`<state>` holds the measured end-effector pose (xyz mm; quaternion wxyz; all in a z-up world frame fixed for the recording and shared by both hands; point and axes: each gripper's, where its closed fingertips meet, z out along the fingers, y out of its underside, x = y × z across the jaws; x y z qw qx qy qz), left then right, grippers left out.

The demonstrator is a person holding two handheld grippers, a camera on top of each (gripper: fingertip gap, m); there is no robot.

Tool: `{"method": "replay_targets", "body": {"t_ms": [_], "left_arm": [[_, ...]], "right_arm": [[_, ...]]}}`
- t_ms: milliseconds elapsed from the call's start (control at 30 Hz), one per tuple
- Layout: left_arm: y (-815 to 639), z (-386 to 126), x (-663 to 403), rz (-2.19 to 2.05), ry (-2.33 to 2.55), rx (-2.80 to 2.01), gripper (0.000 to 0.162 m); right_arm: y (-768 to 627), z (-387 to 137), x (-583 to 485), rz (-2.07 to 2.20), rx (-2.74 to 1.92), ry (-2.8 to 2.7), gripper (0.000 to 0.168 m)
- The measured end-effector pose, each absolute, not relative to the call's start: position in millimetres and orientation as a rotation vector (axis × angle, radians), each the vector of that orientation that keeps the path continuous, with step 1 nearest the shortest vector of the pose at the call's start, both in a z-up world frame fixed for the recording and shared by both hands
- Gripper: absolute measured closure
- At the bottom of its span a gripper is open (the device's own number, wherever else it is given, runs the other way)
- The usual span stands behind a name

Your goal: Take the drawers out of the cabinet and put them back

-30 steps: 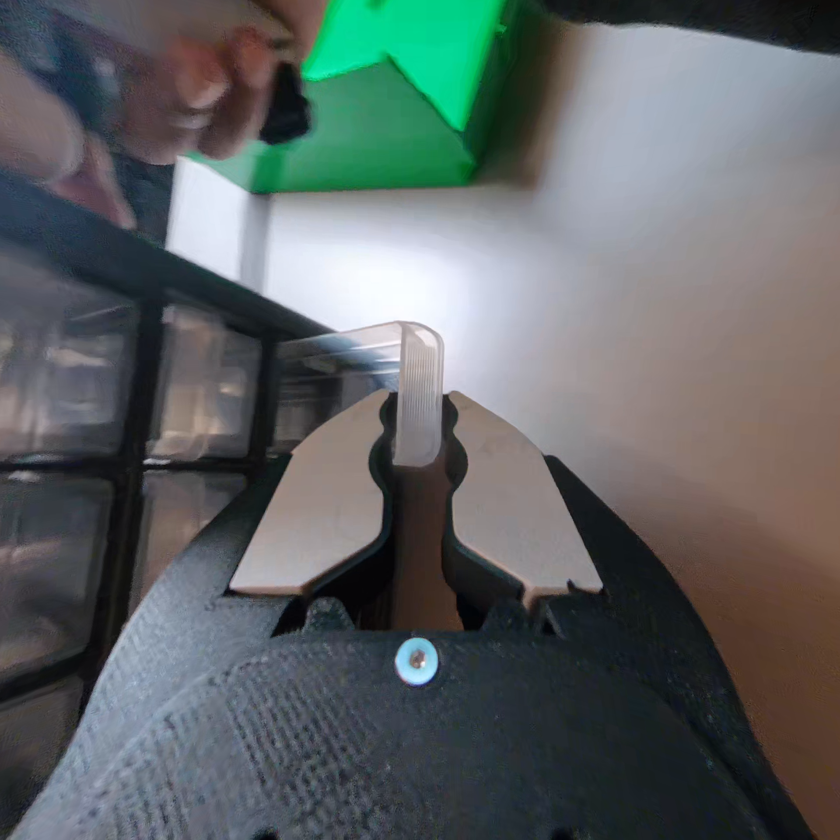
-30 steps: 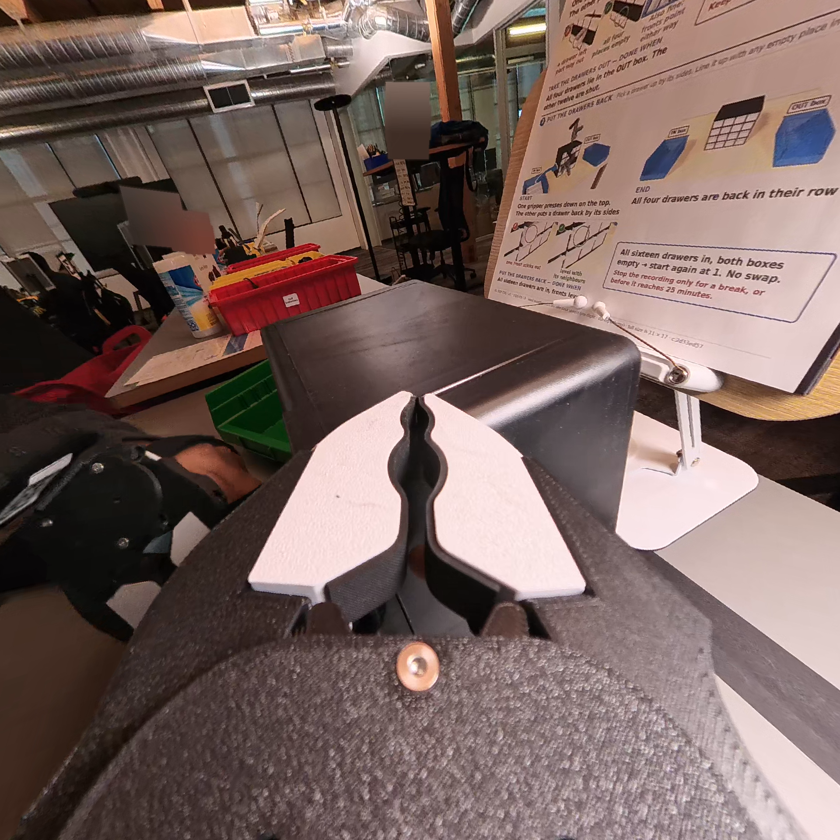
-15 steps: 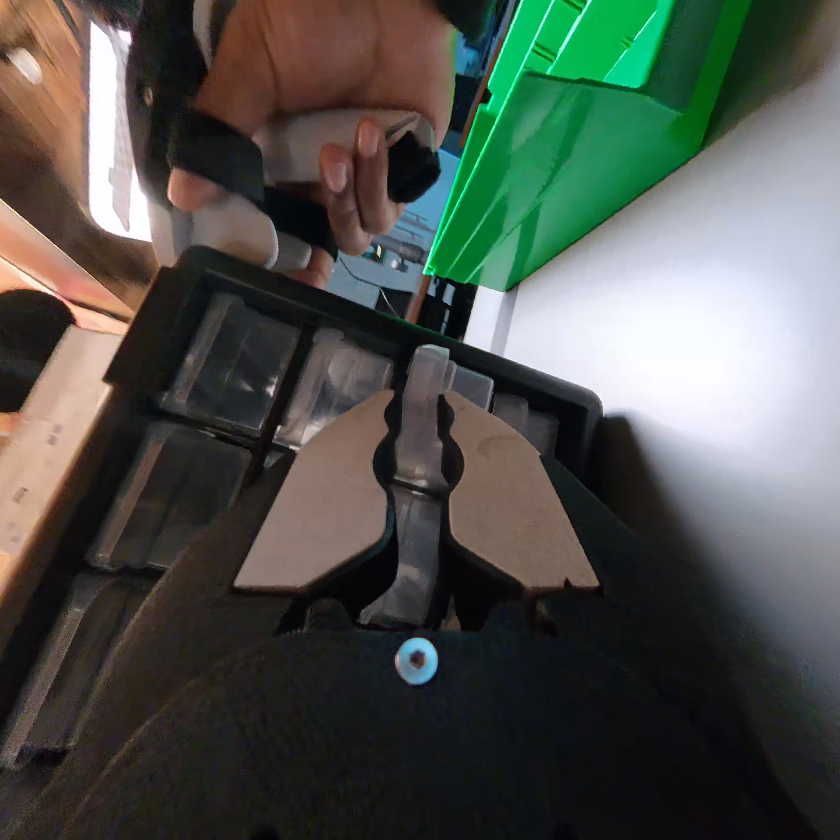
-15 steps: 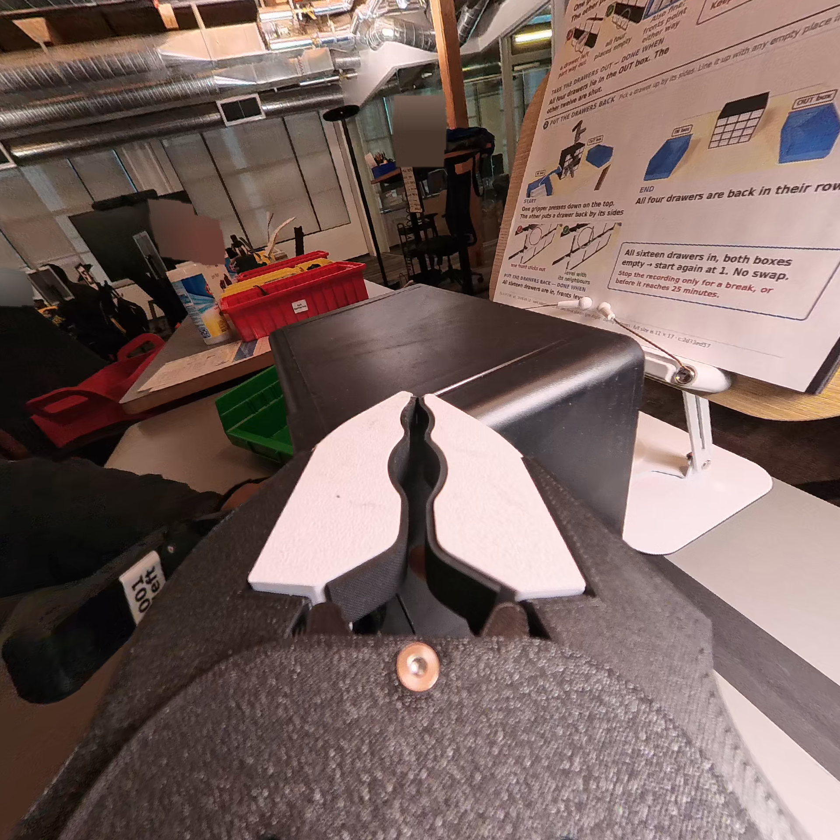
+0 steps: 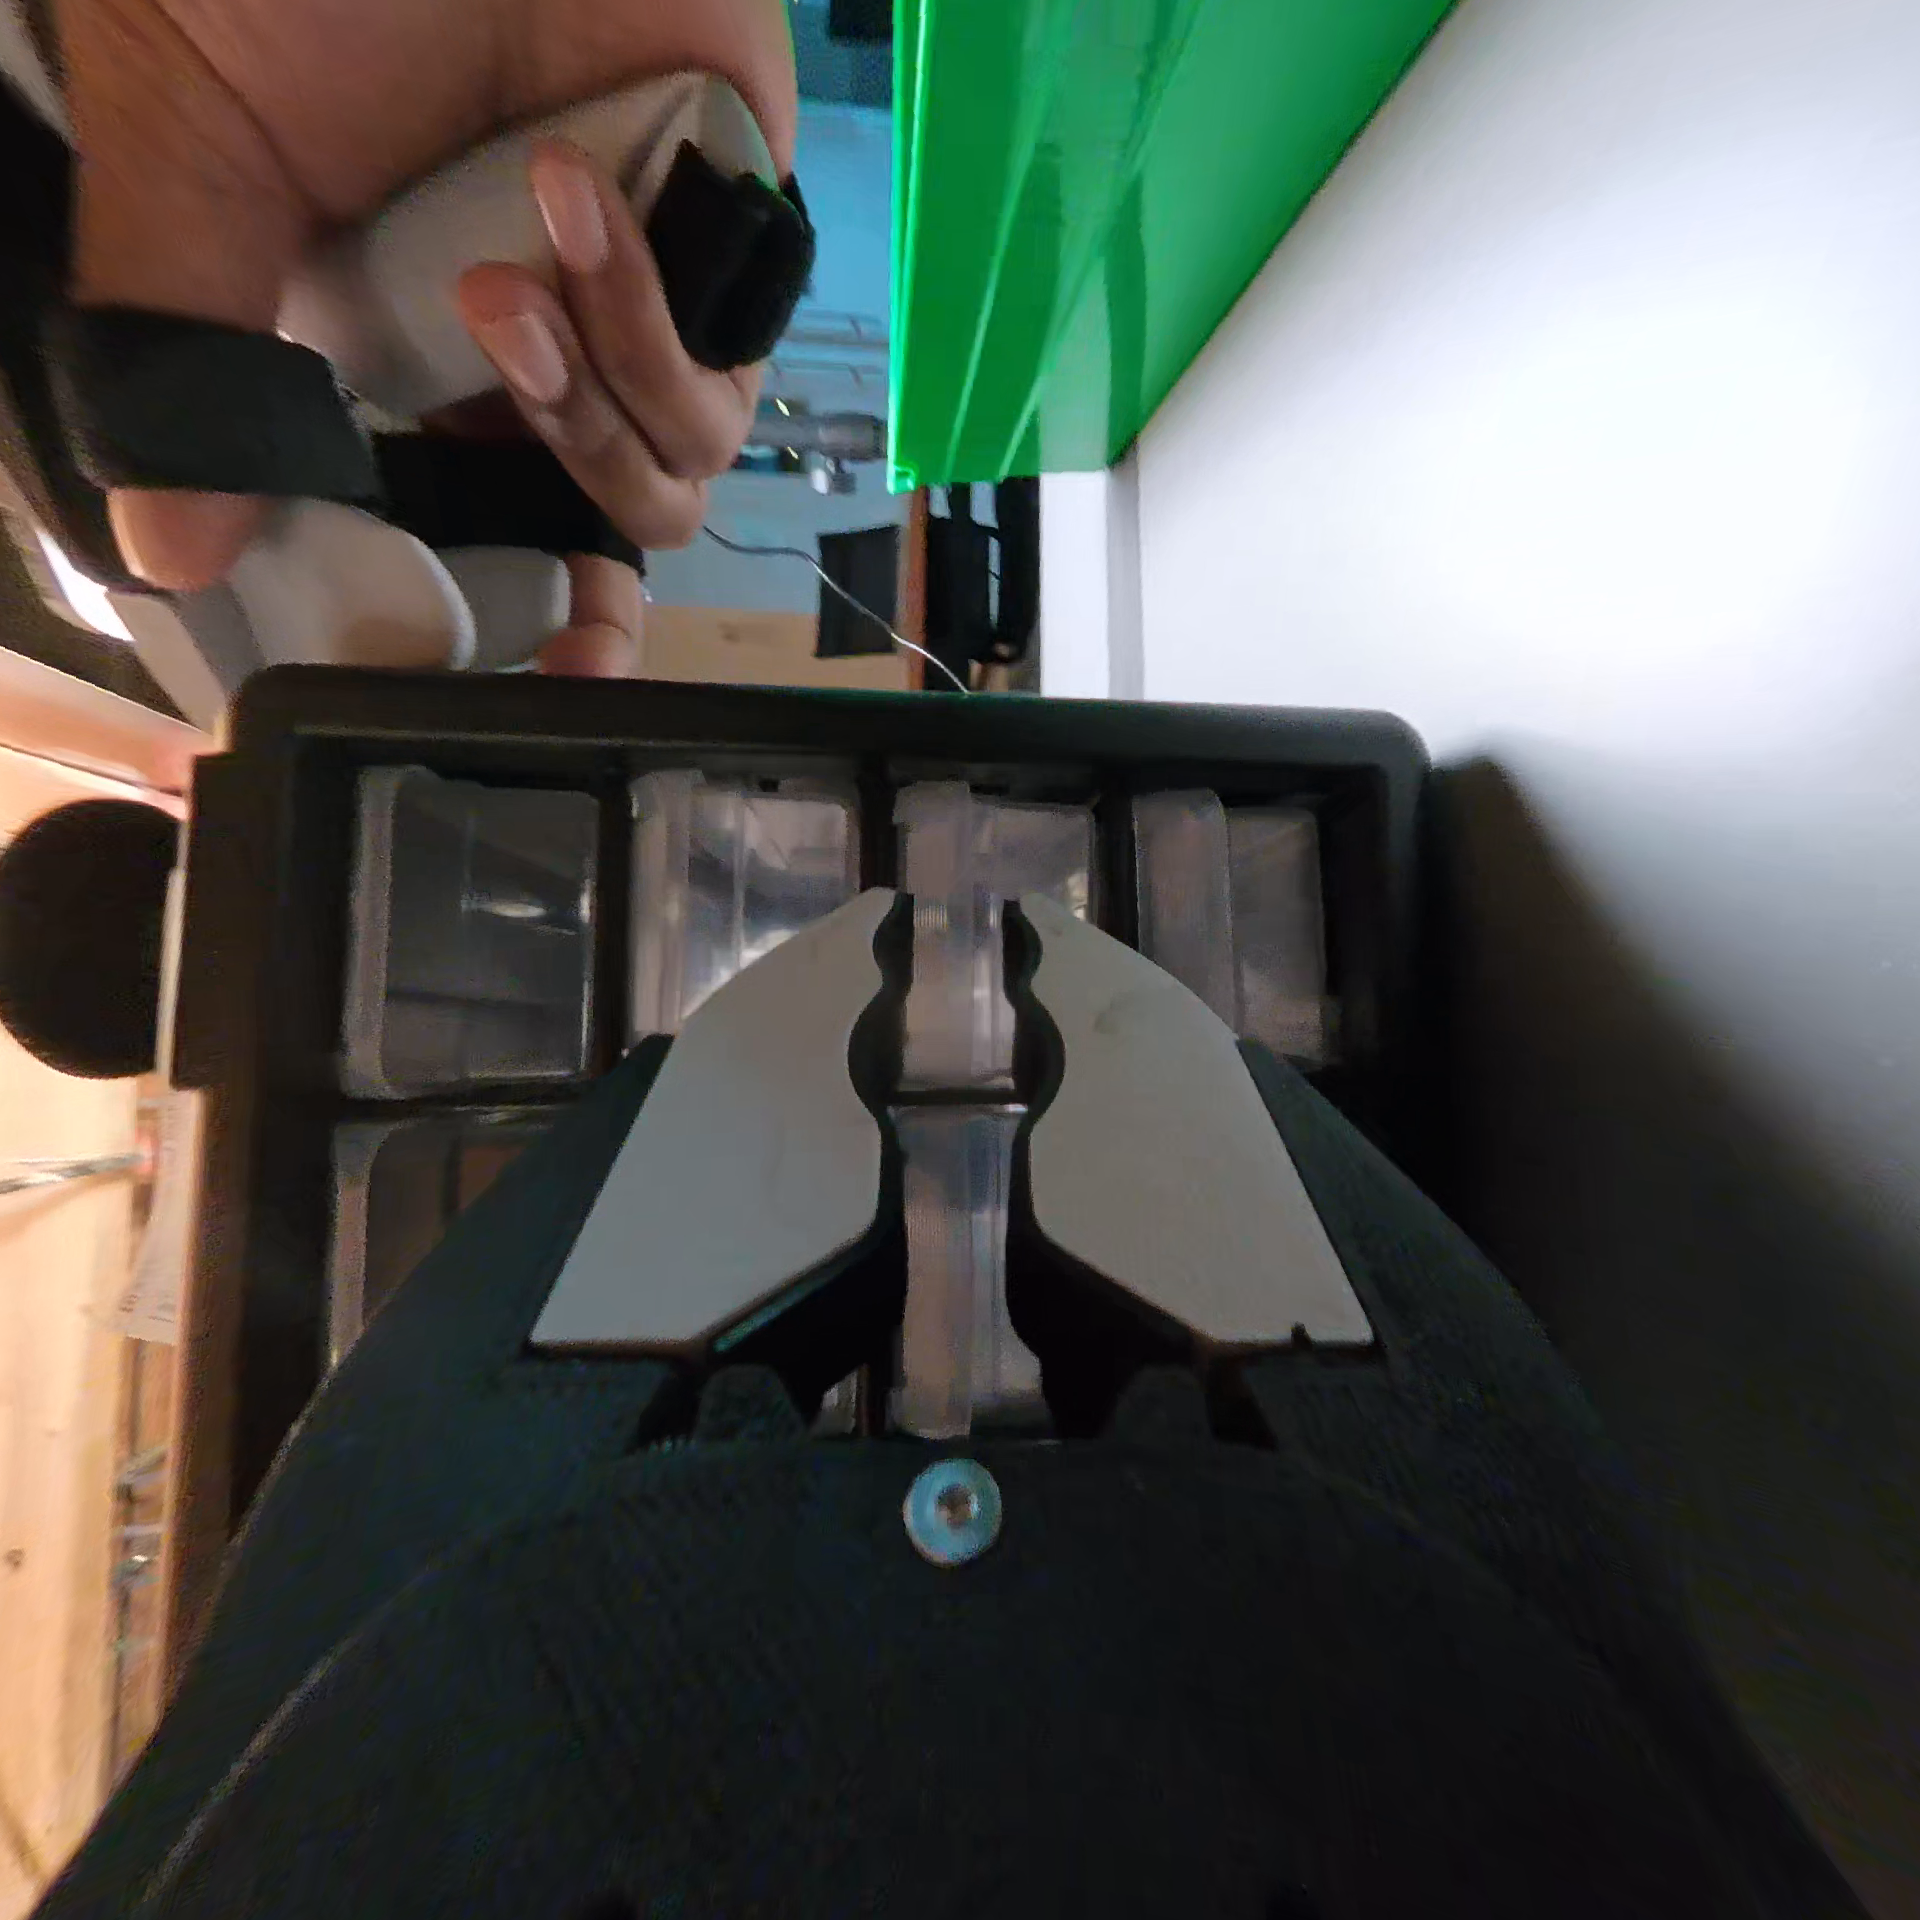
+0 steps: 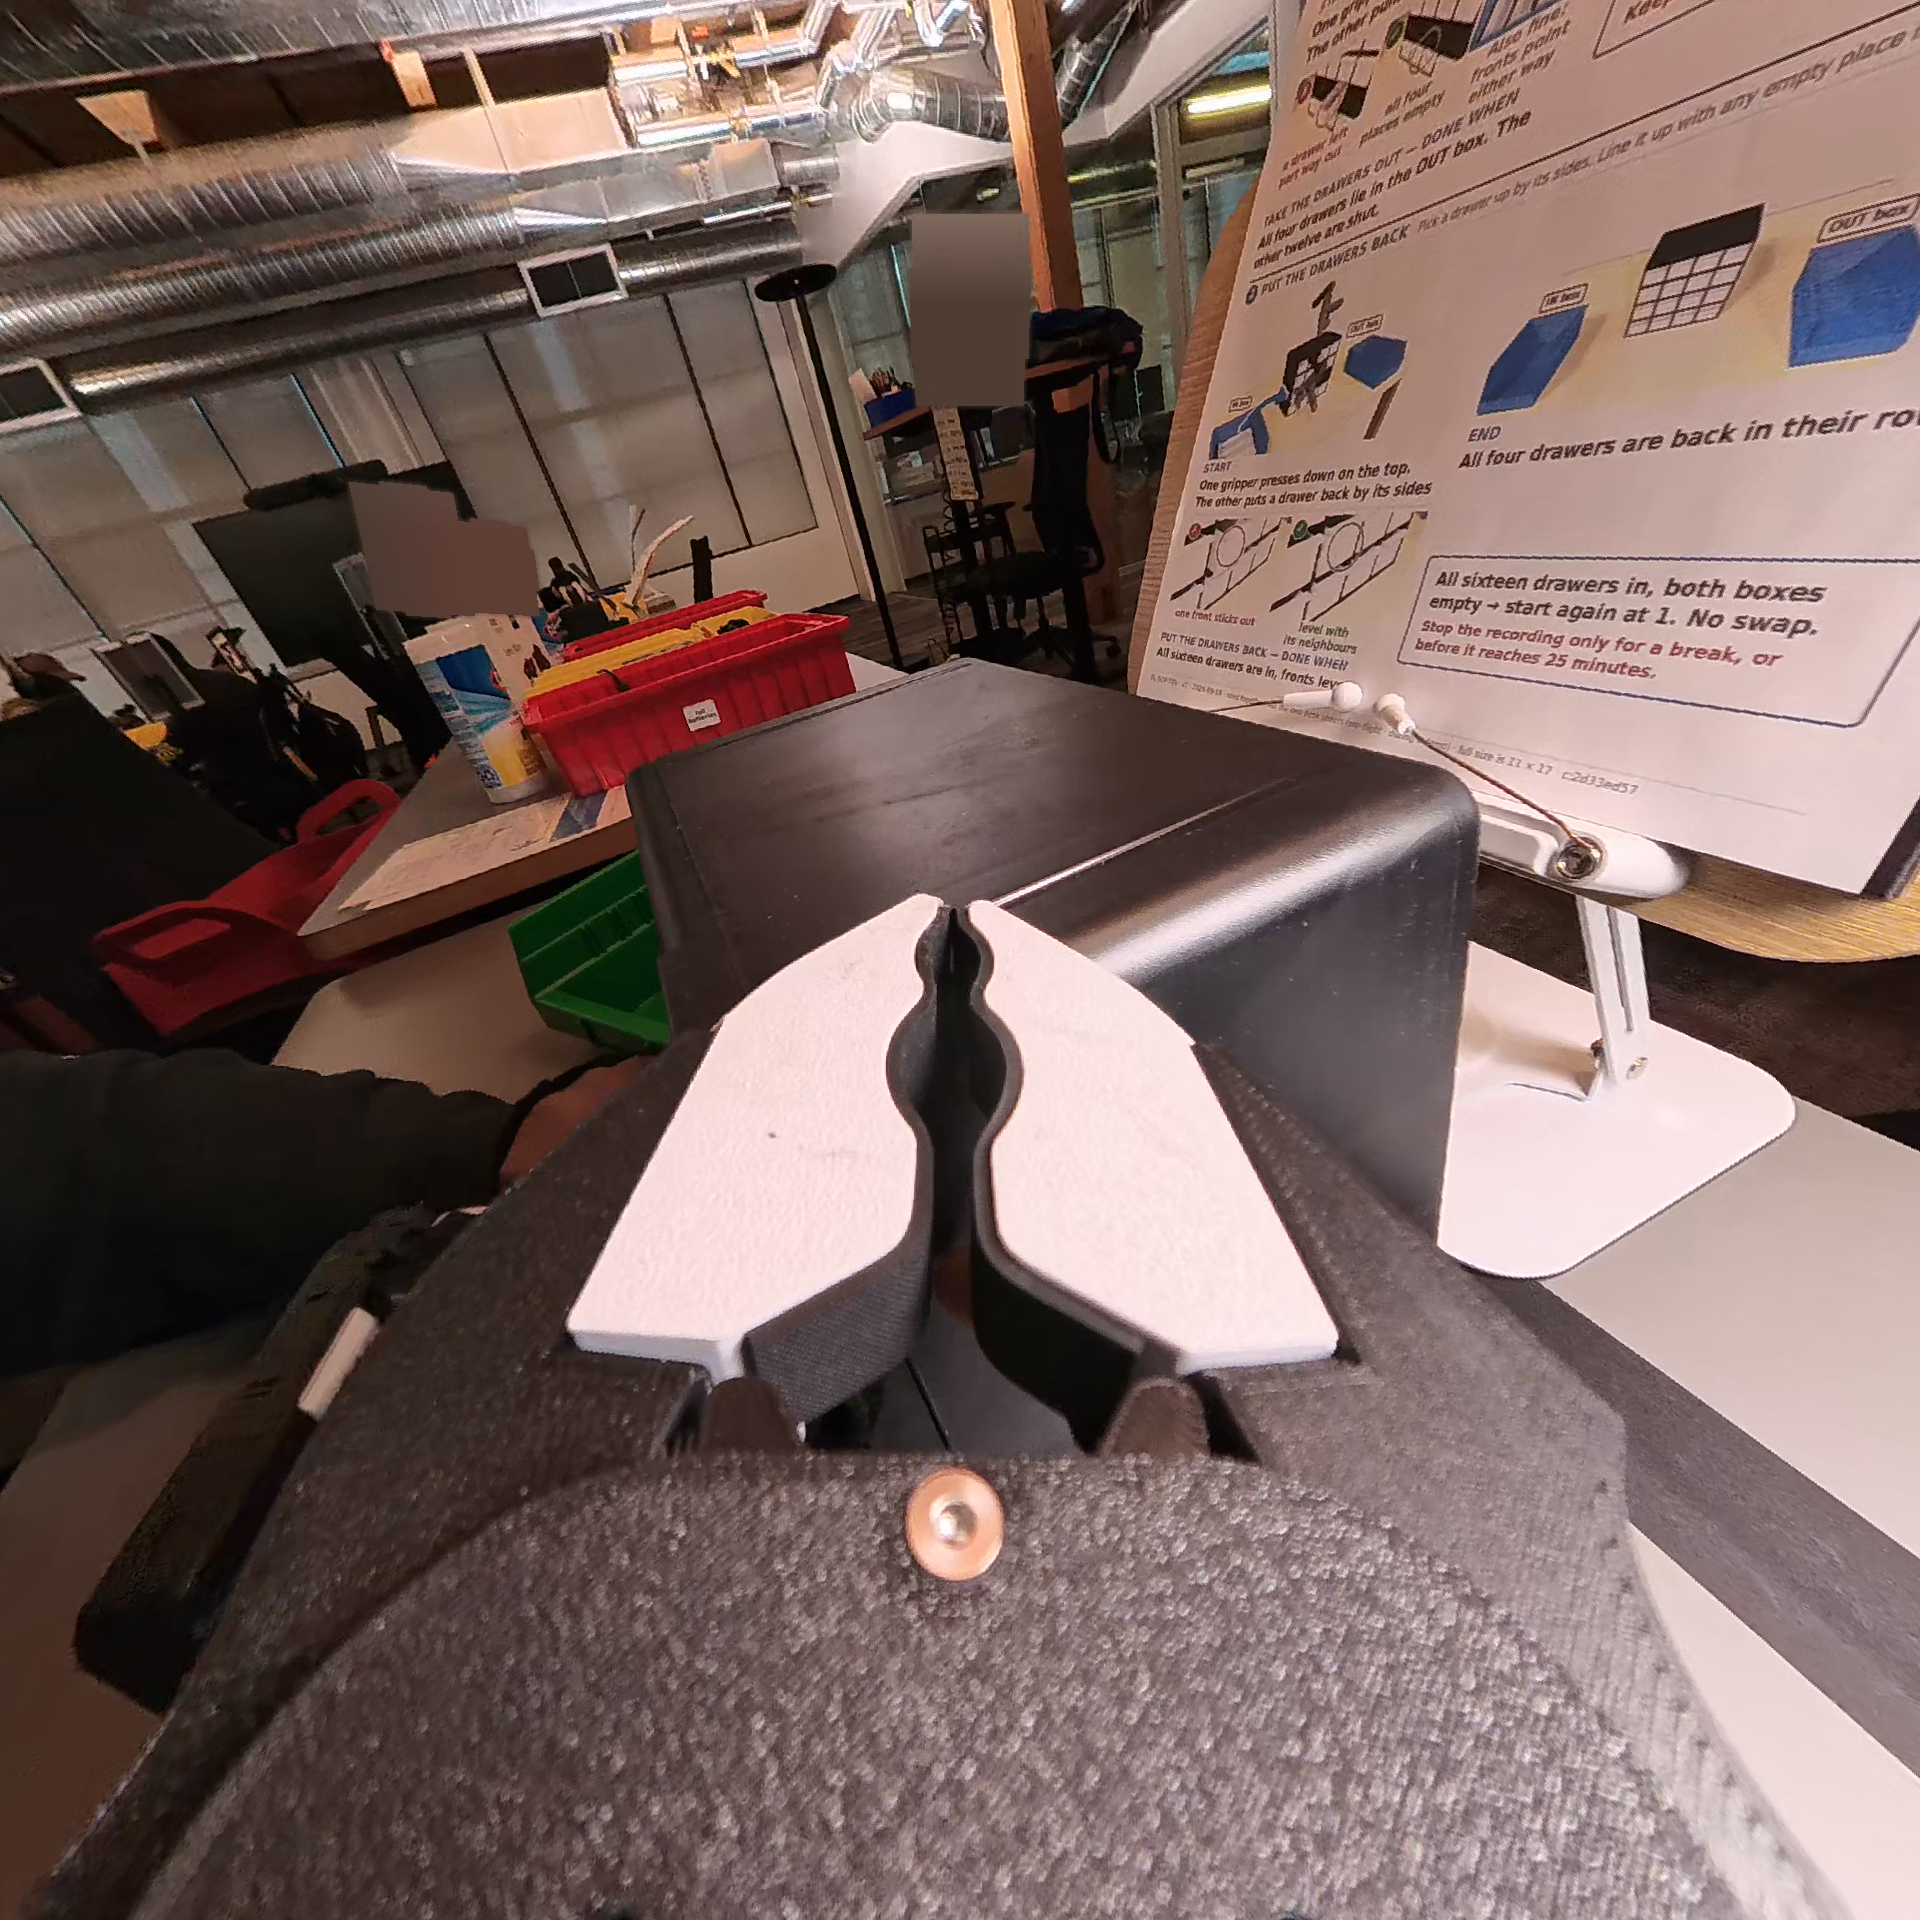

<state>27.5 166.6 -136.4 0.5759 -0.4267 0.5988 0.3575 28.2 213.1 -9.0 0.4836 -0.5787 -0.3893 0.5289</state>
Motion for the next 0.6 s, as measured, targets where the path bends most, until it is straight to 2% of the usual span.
{"method": "replay_targets", "body": {"t_ms": [233, 367, 467, 600], "left_arm": [[166, -141, 27, 0.85, 1.432, -1.166, 0.135], [155, -133, 29, 0.649, 1.337, -1.254, 0.137], [137, -106, 22, 0.37, 1.163, -1.349, 0.142], [120, -40, -20, 0.099, 0.841, -1.386, 0.15]], "right_arm": [[213, -9, 28, 1.277, -1.414, -0.946, 0.168], [213, -9, 28, 1.262, -1.417, -0.952, 0.168], [213, -9, 28, 1.263, -1.417, -0.954, 0.168], [214, -9, 28, 1.28, -1.414, -0.95, 0.168]]}}
